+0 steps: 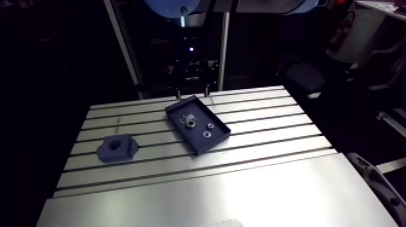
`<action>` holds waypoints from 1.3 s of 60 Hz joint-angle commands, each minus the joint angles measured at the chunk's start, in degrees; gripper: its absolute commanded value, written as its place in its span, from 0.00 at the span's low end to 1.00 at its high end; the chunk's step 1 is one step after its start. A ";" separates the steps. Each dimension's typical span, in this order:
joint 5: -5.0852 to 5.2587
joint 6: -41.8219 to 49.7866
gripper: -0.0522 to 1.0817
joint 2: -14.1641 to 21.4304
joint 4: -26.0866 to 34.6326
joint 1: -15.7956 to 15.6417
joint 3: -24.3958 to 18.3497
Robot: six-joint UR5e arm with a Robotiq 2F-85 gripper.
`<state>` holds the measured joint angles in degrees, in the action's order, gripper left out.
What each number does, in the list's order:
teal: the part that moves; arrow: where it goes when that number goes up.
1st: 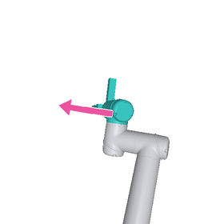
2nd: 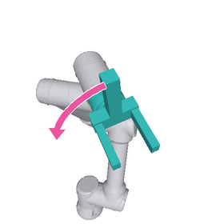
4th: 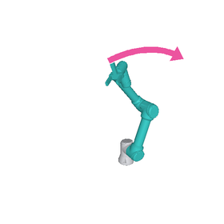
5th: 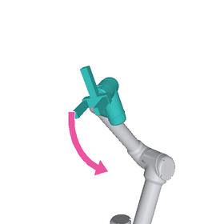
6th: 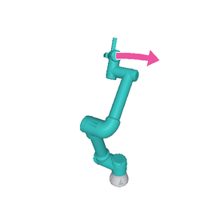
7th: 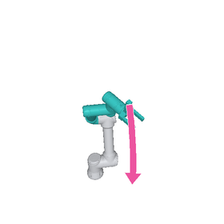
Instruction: Pick up the bearing and press it into the housing until flush.
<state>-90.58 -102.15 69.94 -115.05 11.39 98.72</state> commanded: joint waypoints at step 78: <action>-0.17 0.60 0.45 -6.36 -7.84 -1.17 3.19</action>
<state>-90.74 -101.38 63.59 -121.92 10.42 101.29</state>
